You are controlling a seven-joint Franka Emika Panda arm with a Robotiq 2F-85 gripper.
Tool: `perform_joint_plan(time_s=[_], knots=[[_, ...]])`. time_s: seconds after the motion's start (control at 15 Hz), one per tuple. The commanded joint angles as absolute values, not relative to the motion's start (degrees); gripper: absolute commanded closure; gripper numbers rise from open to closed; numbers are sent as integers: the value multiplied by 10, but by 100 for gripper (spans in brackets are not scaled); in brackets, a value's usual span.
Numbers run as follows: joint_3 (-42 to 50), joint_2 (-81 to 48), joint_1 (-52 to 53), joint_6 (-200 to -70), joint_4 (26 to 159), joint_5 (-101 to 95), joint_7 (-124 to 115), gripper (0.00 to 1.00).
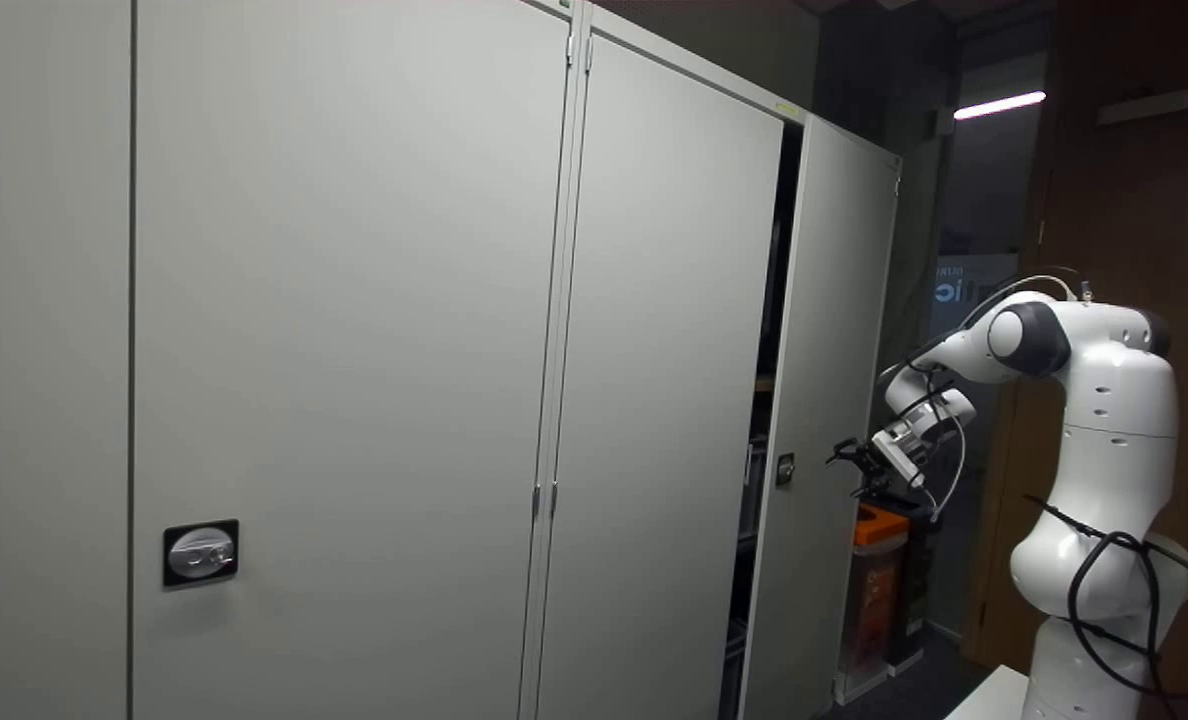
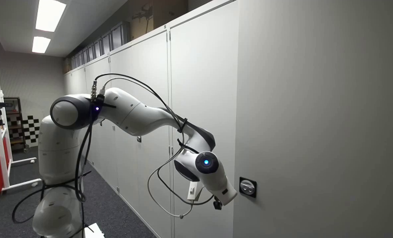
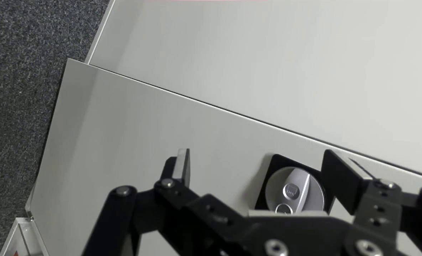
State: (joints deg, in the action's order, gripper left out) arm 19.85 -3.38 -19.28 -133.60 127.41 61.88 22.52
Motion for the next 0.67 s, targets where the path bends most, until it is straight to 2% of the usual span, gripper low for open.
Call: perform_joint_plan(time_s=[0.0, 0.6], knots=[[197, -57, -205, -1322, 1254, 677, 252, 0], [198, -60, -206, -1336, 1271, 726, 270, 0]])
